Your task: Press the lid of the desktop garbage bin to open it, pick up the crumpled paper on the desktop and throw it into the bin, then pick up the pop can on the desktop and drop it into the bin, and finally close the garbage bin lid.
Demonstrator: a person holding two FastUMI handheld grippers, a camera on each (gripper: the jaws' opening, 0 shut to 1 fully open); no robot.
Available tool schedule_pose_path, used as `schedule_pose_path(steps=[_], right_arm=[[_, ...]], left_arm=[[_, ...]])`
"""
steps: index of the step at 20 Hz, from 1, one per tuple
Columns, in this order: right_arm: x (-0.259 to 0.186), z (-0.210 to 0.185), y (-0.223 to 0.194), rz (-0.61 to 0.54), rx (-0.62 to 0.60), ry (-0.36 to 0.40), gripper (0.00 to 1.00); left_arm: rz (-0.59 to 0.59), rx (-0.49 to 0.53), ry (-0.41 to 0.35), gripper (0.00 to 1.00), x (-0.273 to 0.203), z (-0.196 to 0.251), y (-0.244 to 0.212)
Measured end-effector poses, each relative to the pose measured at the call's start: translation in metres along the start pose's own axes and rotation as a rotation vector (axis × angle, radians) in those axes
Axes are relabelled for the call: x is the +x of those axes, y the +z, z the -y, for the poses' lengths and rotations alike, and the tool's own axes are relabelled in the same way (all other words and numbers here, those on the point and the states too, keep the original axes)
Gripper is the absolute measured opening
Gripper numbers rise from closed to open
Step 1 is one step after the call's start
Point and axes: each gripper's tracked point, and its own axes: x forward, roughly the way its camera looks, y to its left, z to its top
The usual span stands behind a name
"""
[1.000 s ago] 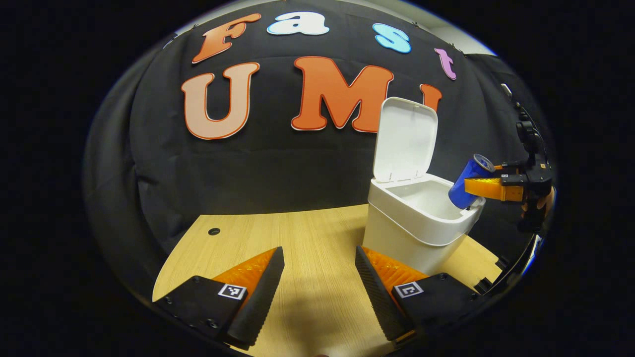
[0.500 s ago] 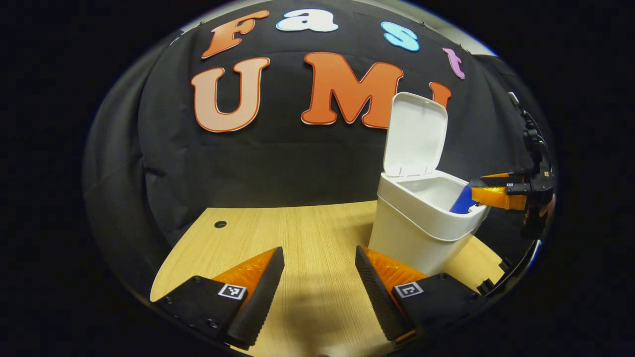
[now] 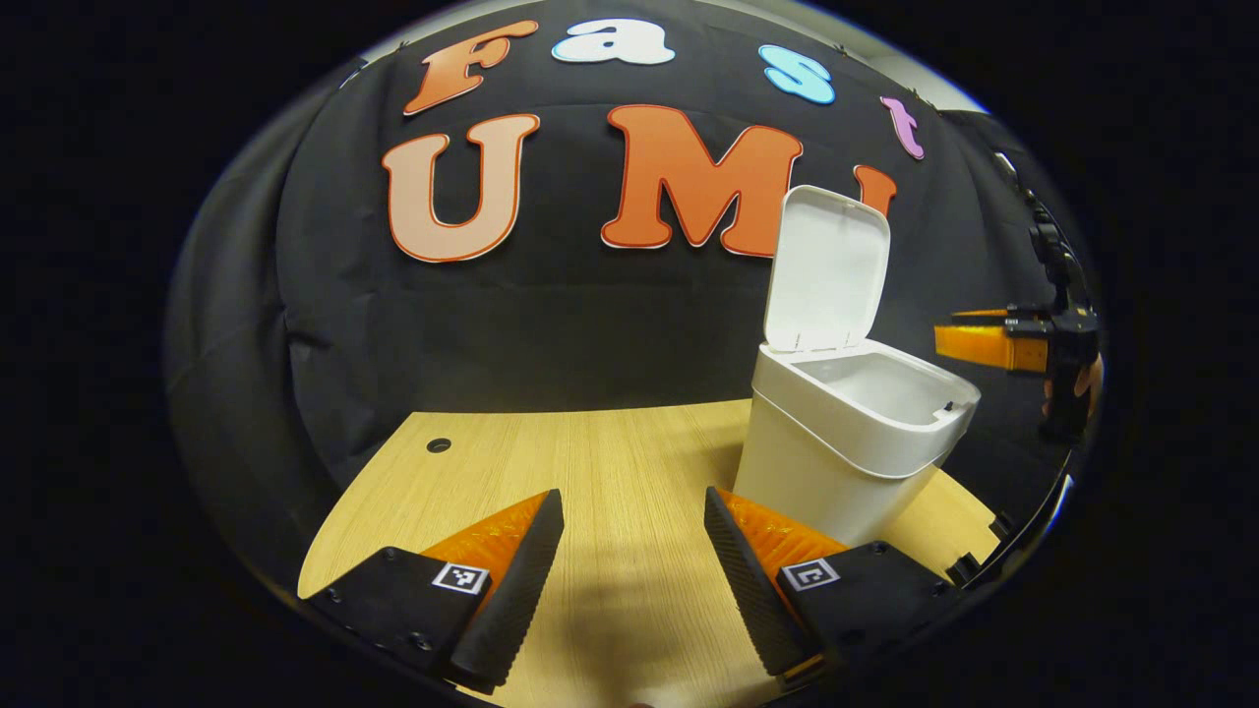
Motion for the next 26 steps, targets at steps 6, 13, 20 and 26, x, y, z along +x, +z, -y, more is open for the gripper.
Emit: schedule_pose_path(steps=[6,13,20,26], right_arm=[[0.019,-0.006,0.076,0.112,-0.045,0.014,0.83],[0.044,-0.01,0.156,0.224,-0.034,0.006,0.83],[0.088,-0.01,0.162,0.141,0.013,-0.04,0.83],[0.073,-0.015,0.147,0.097,0.09,-0.063,0.83]], left_arm=[[0.01,-0.007,0.034,0.93,-0.004,-0.023,0.003],[0.02,-0.033,0.088,0.93,-0.01,-0.06,0.006],[0.015,-0.055,0.139,0.92,-0.014,-0.103,0.006],[0.003,-0.029,0.09,0.89,-0.002,-0.114,0.008]])
